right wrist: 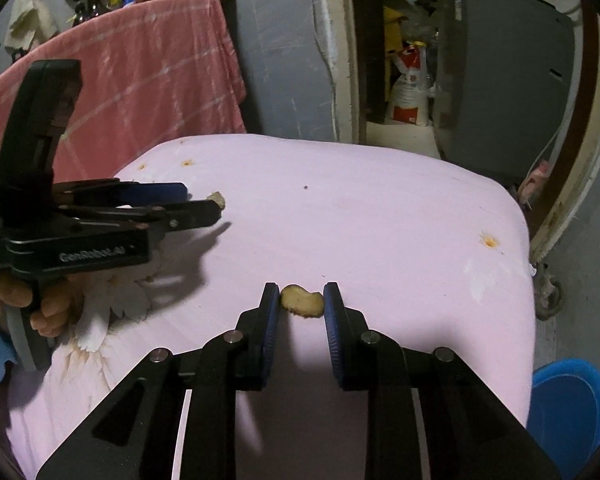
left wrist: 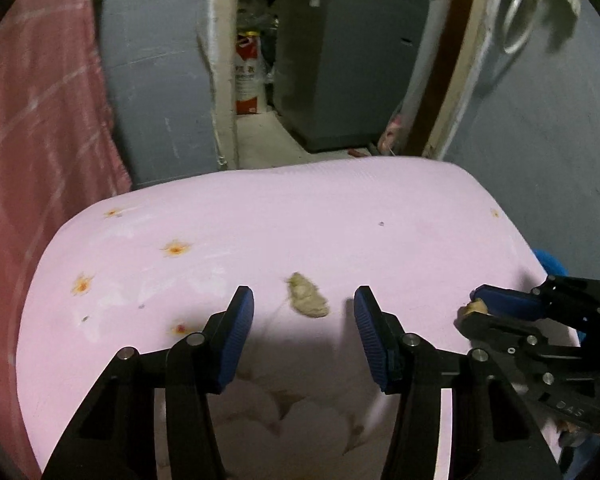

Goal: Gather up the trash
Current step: 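Grasp a crumpled tan scrap with the left tool while the right tool grasps a brown scrap, then lift both held scraps and carry them over the blue basin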

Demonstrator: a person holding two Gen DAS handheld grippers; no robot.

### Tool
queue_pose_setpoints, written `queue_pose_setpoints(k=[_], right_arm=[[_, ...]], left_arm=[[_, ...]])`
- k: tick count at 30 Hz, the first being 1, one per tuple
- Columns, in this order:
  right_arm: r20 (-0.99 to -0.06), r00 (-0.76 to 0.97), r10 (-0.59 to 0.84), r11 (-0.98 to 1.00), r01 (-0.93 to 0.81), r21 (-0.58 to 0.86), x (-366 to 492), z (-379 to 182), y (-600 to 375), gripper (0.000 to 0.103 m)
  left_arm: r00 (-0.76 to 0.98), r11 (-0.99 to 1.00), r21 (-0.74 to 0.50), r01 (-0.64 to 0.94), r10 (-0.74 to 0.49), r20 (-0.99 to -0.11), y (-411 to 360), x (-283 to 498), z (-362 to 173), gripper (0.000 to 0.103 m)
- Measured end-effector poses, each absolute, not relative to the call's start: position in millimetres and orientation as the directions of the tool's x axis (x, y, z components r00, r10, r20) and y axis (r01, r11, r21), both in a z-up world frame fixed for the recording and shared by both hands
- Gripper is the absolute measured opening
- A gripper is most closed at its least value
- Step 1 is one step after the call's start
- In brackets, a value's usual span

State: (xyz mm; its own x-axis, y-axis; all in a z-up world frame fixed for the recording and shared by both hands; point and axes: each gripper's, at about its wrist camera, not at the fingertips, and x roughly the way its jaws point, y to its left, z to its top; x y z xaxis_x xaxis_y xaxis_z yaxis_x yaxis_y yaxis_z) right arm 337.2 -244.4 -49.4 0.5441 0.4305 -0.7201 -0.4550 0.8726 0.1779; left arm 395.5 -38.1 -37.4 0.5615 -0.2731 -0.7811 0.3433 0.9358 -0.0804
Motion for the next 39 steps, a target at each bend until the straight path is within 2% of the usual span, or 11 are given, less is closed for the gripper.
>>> queue_pose_setpoints(k=[2, 6, 9, 10, 18, 27, 35, 39], right_arm=[[-0.716, 0.548, 0.432, 0.873, -0.452, 0.181, 337.6, -49.3, -244.2, 0.020], [-0.710, 0.549, 0.441, 0.872, -0.450, 0.194, 338.1, -49.4, -245.8, 0.020], [-0.708, 0.550, 0.443, 0.872, -0.447, 0.199, 338.3, -49.7, -245.2, 0.020], [-0.707, 0.552, 0.443, 0.873, -0.445, 0.200, 337.9, -49.5, -245.1, 0.020], [-0.675, 0.590, 0.443, 0.878, -0.439, 0.193, 329.1, -46.1, -251.1, 0.020], [-0.548, 0.715, 0.433, 0.886, -0.449, 0.115, 292.2, -30.4, -260.4, 0.020], [-0.383, 0.844, 0.377, 0.914, -0.404, 0.009, 251.1, 5.8, -279.8, 0.020], [-0.296, 0.890, 0.347, 0.931, -0.364, -0.001, 229.9, 24.3, -296.6, 0.020]], left_arm=[[0.547, 0.932, -0.069, 0.354, -0.267, -0.793, -44.0, 396.7, -41.2, 0.037], [0.543, 0.931, -0.037, 0.362, -0.243, -0.804, -52.9, 394.2, -44.2, 0.034], [0.543, 0.933, -0.037, 0.359, -0.241, -0.804, -54.2, 391.0, -43.7, 0.023], [0.544, 0.934, -0.036, 0.356, -0.238, -0.805, -53.9, 391.4, -45.7, 0.016], [0.546, 0.931, -0.066, 0.359, -0.267, -0.794, -54.8, 385.9, -42.5, 0.016], [0.682, 0.928, -0.111, 0.355, -0.339, -0.648, -61.7, 334.1, -14.3, 0.016], [0.766, 0.918, -0.152, 0.366, -0.390, -0.512, -74.7, 285.6, 9.0, 0.016], [0.800, 0.908, -0.173, 0.382, -0.418, -0.430, -88.8, 264.9, 25.8, 0.016]])
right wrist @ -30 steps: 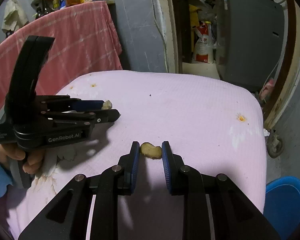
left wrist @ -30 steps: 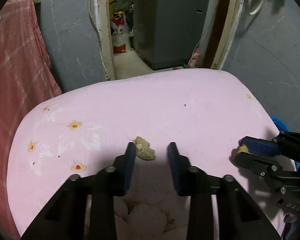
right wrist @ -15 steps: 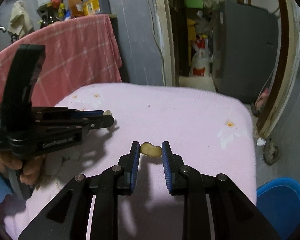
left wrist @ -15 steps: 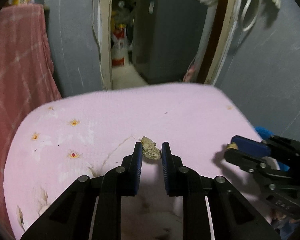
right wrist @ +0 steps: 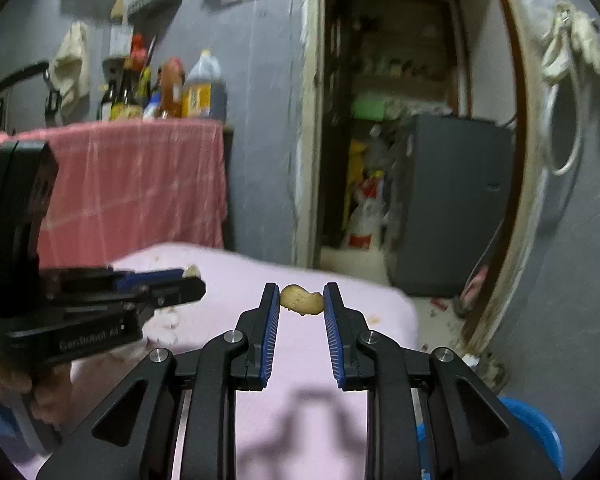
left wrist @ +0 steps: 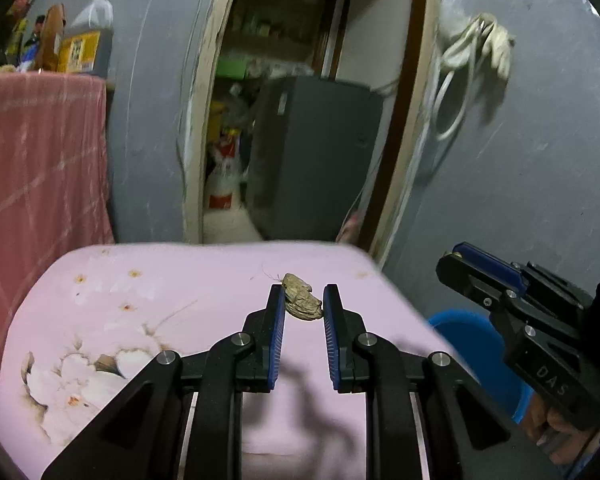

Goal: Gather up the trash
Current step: 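Lift both held scraps and carry them over the blue basin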

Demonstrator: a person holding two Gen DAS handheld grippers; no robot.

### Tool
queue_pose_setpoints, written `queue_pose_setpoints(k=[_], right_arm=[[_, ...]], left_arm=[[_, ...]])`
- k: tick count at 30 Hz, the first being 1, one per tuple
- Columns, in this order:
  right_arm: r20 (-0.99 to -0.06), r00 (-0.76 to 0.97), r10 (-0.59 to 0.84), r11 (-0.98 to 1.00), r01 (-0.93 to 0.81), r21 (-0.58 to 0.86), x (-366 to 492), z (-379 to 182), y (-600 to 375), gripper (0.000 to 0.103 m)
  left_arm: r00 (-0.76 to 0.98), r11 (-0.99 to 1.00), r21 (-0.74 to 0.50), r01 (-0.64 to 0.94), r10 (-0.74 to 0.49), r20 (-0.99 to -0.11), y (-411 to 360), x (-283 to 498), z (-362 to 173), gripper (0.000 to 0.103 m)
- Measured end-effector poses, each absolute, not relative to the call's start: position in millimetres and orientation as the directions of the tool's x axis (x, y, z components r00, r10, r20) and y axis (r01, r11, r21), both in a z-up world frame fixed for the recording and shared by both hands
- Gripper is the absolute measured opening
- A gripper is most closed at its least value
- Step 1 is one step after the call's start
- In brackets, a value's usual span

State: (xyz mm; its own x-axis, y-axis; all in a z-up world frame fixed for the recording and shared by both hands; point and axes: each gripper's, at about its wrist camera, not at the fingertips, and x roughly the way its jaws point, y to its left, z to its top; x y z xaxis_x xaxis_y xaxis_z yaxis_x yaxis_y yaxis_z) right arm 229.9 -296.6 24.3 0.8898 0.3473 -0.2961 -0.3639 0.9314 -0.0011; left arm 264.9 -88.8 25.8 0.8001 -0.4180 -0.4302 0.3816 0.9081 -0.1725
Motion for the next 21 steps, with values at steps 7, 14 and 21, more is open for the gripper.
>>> queue_pose_setpoints(k=[7, 14, 21], right_arm=[[-0.186, 0.948, 0.256, 0.965, -0.263, -0.012, 187.2, 43.2, -329.8, 0.020], [-0.103, 0.982, 0.157, 0.987, -0.159, -0.015, 148.3, 52.2, -361.1, 0.020], [-0.096, 0.995, 0.039, 0.999, -0.039, -0.003, 124.8, 40.4, -390.0, 0.020]], left_arm=[[0.837, 0.892, -0.155, 0.425, -0.452, -0.309, -121.1, 230.5, 55.5, 0.016], [0.828, 0.862, -0.154, 0.483, -0.507, -0.240, -150.6, 203.7, 73.2, 0.016], [0.789, 0.823, -0.186, 0.537, -0.568, -0.234, -180.3, 195.9, 72.2, 0.016]])
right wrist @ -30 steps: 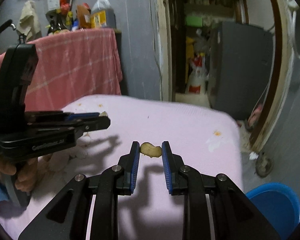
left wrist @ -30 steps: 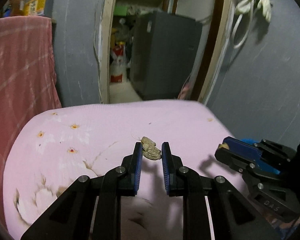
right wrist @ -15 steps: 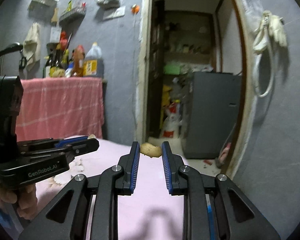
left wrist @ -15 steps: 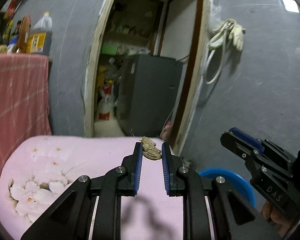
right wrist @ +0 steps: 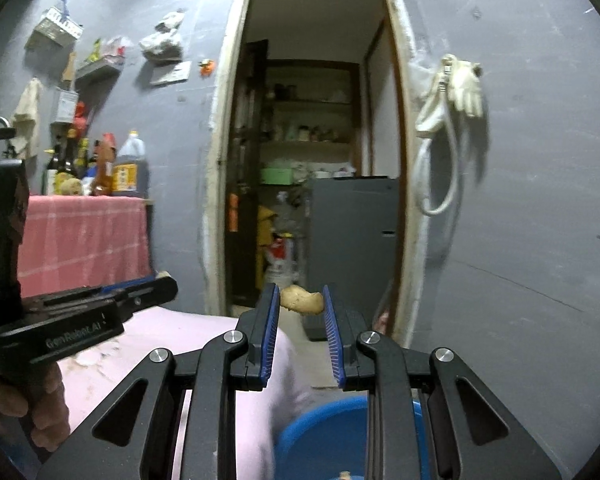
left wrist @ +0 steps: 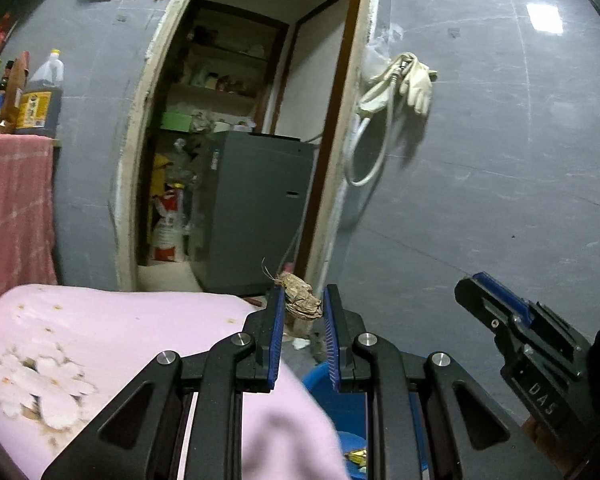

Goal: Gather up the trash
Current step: 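Lift both held scraps and carry them over the blue basin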

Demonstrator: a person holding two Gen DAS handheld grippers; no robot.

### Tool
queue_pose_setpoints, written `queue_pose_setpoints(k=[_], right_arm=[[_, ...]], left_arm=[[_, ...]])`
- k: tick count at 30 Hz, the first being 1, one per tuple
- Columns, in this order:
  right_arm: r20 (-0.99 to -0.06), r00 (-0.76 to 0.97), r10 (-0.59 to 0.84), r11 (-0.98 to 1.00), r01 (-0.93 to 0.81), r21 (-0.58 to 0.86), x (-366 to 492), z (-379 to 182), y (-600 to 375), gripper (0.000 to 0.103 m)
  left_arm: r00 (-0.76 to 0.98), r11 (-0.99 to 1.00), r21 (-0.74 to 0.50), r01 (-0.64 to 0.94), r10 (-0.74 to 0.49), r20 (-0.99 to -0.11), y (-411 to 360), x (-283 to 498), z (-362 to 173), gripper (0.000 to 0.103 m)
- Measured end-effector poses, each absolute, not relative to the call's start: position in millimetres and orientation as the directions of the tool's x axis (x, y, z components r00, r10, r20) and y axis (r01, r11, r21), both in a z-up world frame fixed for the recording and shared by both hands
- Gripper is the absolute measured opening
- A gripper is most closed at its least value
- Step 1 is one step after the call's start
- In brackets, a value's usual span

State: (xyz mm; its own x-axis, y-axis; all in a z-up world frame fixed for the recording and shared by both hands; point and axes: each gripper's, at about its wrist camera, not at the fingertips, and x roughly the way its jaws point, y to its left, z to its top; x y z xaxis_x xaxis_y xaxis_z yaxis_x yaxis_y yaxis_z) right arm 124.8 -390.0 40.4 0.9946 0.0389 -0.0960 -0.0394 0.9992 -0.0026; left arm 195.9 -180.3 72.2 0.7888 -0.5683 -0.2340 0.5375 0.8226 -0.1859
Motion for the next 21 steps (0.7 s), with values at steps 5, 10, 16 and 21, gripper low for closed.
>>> queue_pose_setpoints(k=[5, 10, 16, 21], right_arm=[[-0.134, 0.991, -0.006, 0.999, 0.010, 0.031, 115.5, 26.2, -411.5, 0.020], [-0.196, 0.980, -0.027, 0.995, 0.045, 0.089, 114.6, 11.9, -434.1, 0.020], [-0.287, 0.956, -0.056, 0.988, 0.095, 0.124, 122.3, -4.8, -451.3, 0.021], [-0.381, 0.922, -0.071, 0.977, 0.140, 0.159, 134.2, -20.3, -465.5, 0.021]], left_arm=[[0.761, 0.802, -0.193, 0.566, -0.598, -0.254, -206.0, 192.0, 65.1, 0.016], [0.720, 0.781, -0.217, 0.586, -0.625, -0.302, -229.2, 195.4, 50.5, 0.016], [0.663, 0.758, -0.248, 0.603, -0.649, -0.373, -250.2, 205.8, 30.9, 0.016], [0.619, 0.753, -0.227, 0.618, -0.644, -0.449, -268.3, 213.0, 9.7, 0.016]])
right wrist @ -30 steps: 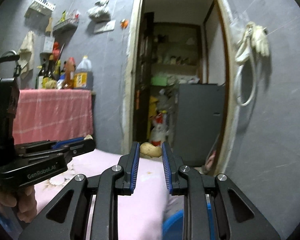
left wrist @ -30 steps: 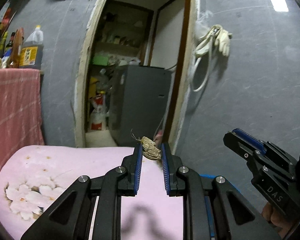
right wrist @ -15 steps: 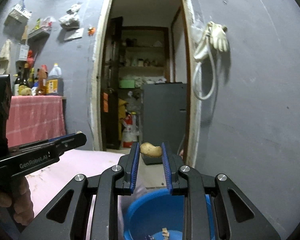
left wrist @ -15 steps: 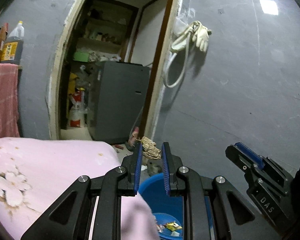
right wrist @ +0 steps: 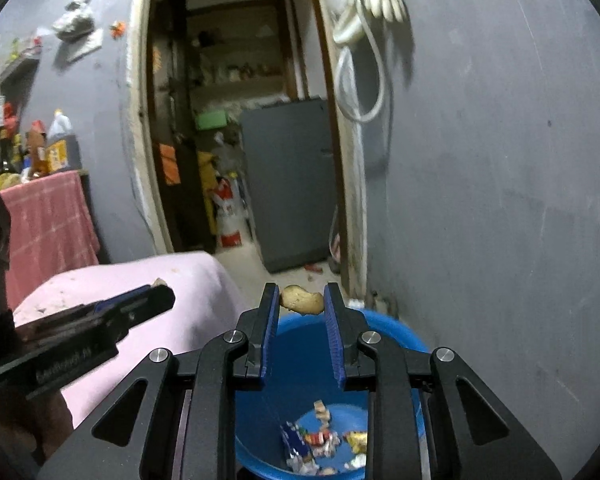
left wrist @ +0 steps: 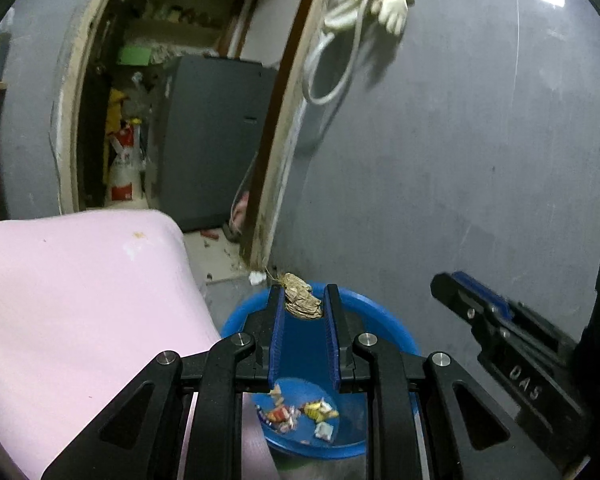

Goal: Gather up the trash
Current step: 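Lift both held scraps and carry them over the blue basin, then open both tools to drop the scraps into the basin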

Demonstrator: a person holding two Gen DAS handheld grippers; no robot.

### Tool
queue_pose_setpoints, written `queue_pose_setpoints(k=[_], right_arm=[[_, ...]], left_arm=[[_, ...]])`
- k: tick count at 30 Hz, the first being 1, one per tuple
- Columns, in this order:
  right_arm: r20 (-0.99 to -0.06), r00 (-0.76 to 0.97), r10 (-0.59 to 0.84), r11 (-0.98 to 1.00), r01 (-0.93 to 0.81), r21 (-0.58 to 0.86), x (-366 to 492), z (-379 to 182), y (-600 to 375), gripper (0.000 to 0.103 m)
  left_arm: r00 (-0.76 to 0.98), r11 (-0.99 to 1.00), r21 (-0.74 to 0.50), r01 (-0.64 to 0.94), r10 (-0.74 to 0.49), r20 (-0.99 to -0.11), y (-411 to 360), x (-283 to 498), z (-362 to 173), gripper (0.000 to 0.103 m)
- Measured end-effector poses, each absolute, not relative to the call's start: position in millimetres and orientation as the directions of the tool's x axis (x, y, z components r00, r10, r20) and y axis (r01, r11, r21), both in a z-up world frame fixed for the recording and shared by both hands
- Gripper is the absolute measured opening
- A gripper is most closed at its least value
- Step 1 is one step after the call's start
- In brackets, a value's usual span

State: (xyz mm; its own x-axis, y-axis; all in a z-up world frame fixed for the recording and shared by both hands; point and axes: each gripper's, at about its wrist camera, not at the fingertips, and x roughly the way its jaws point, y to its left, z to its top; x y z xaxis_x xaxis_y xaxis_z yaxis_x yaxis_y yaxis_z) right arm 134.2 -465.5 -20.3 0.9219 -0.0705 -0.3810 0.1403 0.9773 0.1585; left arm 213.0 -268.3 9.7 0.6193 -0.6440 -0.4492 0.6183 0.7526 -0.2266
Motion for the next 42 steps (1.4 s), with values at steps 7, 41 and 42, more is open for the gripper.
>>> queue_pose_setpoints(k=[7, 41, 42], right_arm=[[-0.440, 0.896, -0.067, 0.974, 0.155, 0.167, 140.0, -30.2, -469.7, 0.021], [-0.391, 0.913, -0.116, 0.955, 0.210, 0.208, 137.8, -24.8, -479.4, 0.083], [-0.380, 0.917, -0.119, 0.954, 0.212, 0.212, 136.2, -23.7, -479.6, 0.084]], left_arm=[[0.582, 0.749, -0.222, 0.625, -0.636, -0.507, -283.0, 220.0, -15.4, 0.016], [0.682, 0.834, -0.225, 0.504, -0.544, -0.488, -255.0, 224.0, -8.1, 0.074], [0.692, 0.839, -0.224, 0.496, -0.537, -0.481, -251.5, 223.1, -6.2, 0.078]])
